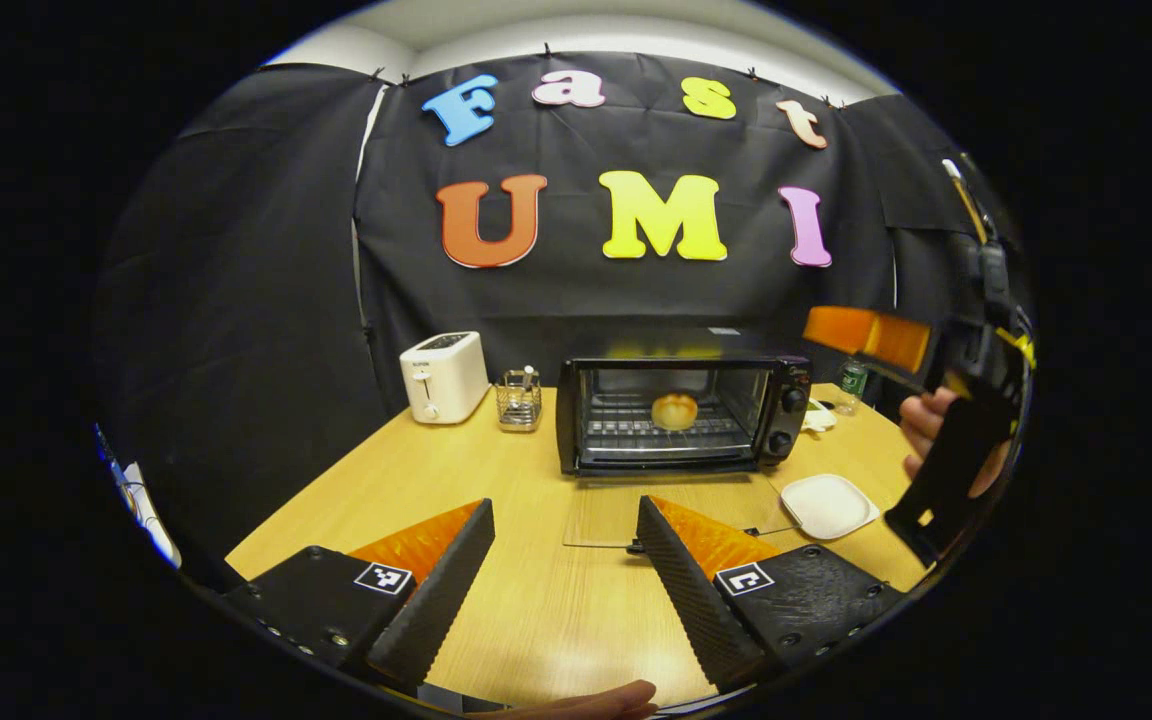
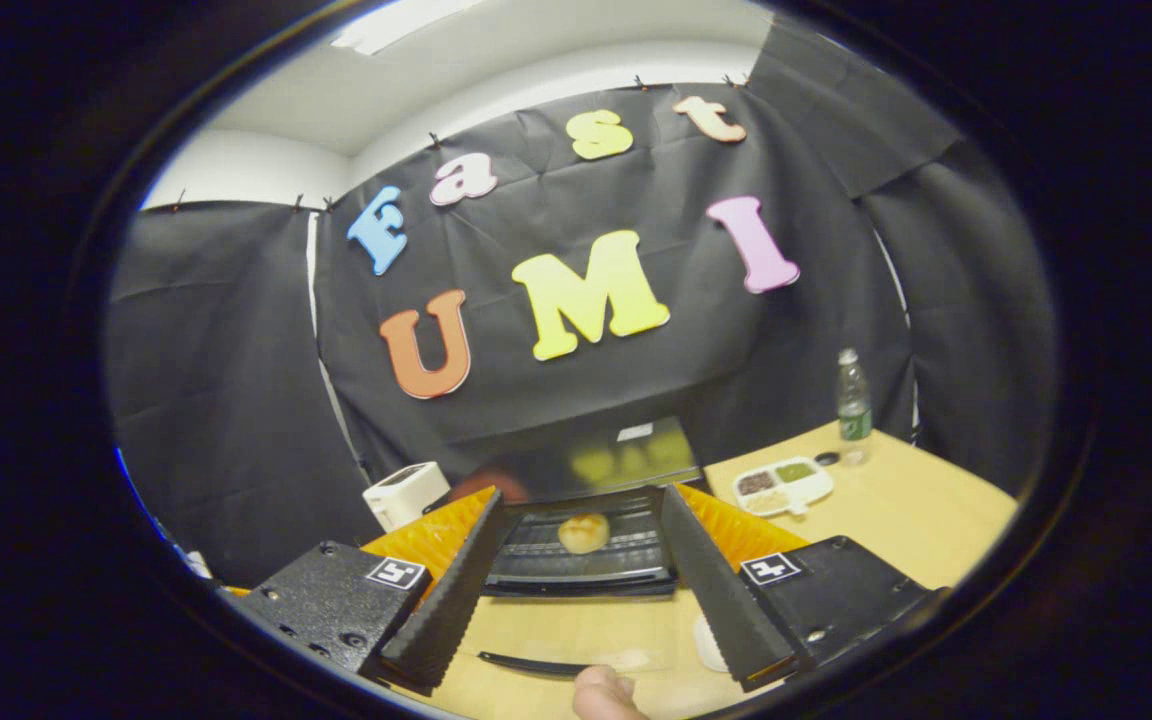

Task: Open the electric oven with the left hand, put the food in, and close the electric oven.

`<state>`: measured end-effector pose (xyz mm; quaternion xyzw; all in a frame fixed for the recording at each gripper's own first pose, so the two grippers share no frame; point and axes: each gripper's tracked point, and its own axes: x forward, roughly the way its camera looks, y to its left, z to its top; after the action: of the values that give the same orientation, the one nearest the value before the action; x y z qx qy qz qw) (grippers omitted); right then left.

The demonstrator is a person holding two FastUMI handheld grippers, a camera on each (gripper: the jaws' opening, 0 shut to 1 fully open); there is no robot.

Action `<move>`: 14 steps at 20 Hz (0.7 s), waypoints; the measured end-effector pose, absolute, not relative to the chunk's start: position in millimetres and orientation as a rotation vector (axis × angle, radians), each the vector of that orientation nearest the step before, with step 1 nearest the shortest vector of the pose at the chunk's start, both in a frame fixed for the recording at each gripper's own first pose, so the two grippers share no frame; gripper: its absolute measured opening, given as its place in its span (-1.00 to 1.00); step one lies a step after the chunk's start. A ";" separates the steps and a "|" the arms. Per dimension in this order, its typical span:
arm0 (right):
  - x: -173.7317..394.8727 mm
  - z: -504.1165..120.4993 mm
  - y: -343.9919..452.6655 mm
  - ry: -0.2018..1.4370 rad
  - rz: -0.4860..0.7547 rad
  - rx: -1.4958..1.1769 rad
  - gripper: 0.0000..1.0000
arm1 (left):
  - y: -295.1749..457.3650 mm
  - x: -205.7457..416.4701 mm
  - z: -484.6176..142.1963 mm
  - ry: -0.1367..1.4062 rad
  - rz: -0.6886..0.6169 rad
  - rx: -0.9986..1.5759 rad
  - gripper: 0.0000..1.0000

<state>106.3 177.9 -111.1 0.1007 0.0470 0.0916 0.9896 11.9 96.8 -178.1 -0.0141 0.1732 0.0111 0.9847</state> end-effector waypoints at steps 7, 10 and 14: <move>30.2 -29.1 117.3 -0.031 0.087 0.024 0.89 | 62.9 27.7 -217.0 0.473 -0.040 -0.072 0.90; -5.0 -6.0 112.2 -0.058 0.125 0.019 0.92 | 52.1 31.7 -229.7 0.494 -0.058 -0.076 0.89; -39.1 11.4 92.6 -0.074 0.153 0.030 0.92 | 34.4 34.2 -250.7 0.548 -0.069 -0.062 0.90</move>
<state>-39.1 92.6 11.4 0.0148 -0.0369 0.0764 0.9963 34.2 34.4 -250.7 -0.0305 0.2704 -0.0341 0.9617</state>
